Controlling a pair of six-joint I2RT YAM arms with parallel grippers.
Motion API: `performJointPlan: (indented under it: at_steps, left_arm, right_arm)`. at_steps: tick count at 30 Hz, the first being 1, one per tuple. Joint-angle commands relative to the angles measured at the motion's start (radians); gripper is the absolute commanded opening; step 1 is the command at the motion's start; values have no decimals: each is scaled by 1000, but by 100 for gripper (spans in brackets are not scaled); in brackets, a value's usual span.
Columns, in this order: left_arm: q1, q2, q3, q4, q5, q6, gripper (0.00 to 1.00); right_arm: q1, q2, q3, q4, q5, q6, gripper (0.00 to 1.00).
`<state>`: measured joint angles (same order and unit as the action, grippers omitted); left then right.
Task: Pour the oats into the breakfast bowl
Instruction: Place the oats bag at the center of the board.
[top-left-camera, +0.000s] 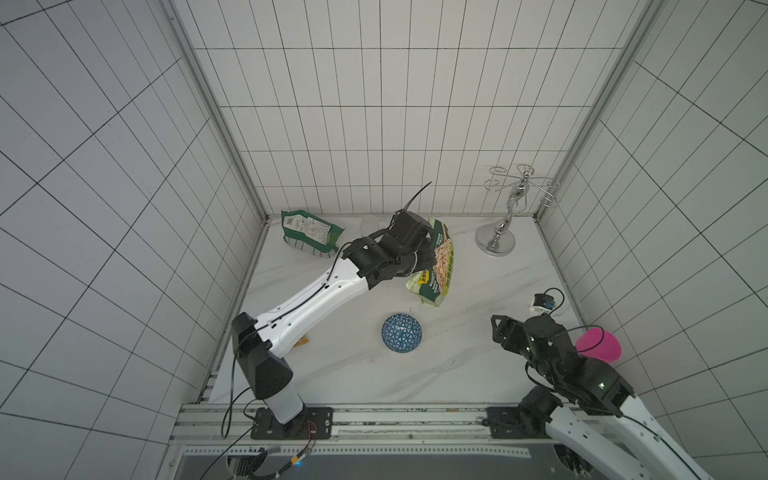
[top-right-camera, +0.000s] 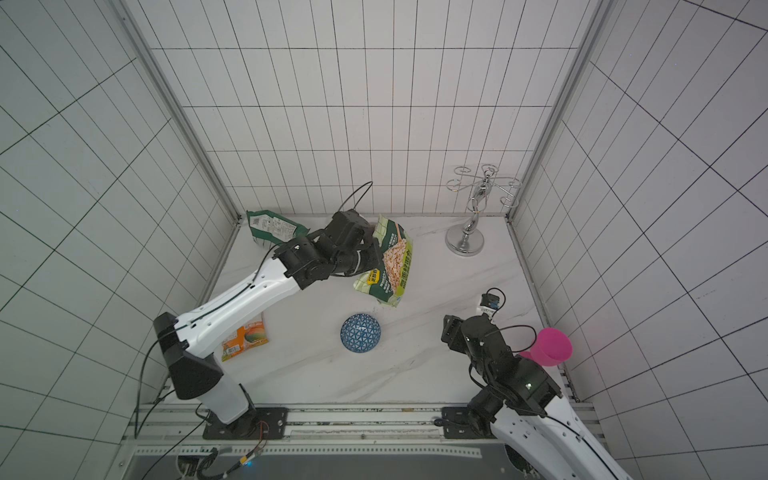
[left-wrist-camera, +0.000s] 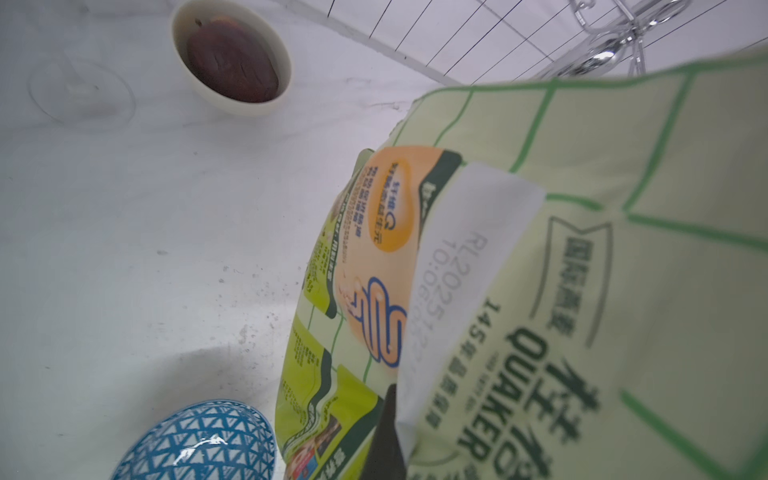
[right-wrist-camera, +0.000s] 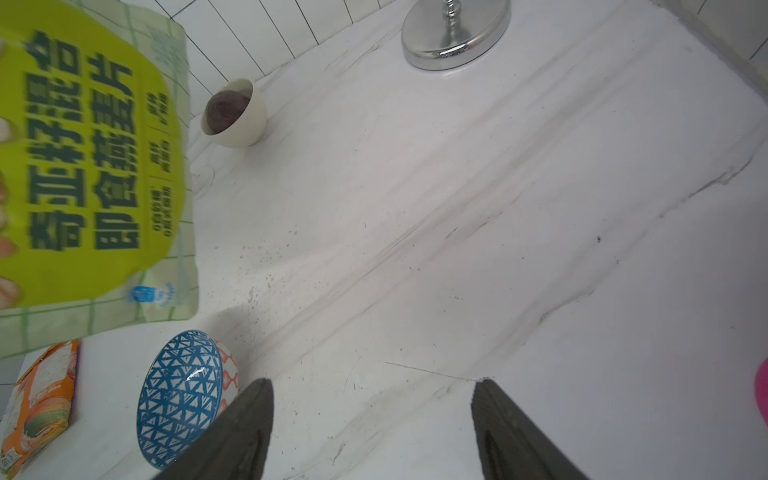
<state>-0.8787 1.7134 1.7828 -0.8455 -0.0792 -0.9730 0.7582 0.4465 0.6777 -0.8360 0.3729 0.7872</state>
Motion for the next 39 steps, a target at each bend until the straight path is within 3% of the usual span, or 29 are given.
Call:
performJointPlan:
  at_steps: [1, 8, 13, 22, 23, 27, 31, 39]
  left_arm:
    - [-35, 26, 76, 180, -38, -182, 0]
    - [-100, 105, 59, 171, -116, -339, 0]
    - [-108, 102, -27, 174, -131, -466, 0]
    - [-106, 103, -121, 249, -84, -504, 0]
    - [-106, 105, -121, 255, -77, -502, 3]
    - [-104, 111, -120, 283, -47, -457, 37]
    - [-99, 83, -109, 296, -41, -345, 63]
    - [-84, -167, -274, 280, -268, -162, 67]
  right_arm:
    - [-8, -27, 45, -111, 70, 39, 79]
    - [-8, -59, 74, -171, 102, 45, 81]
    - [-8, -57, 63, -173, 82, 49, 81]
    - [-8, -26, 42, -146, 36, 28, 83]
    - [-8, -17, 39, -140, 27, 23, 83]
    - [-8, 18, 40, -122, -14, -1, 84]
    - [-8, 45, 58, -110, -45, -31, 84]
    - [-8, 137, 136, -21, -198, -128, 79]
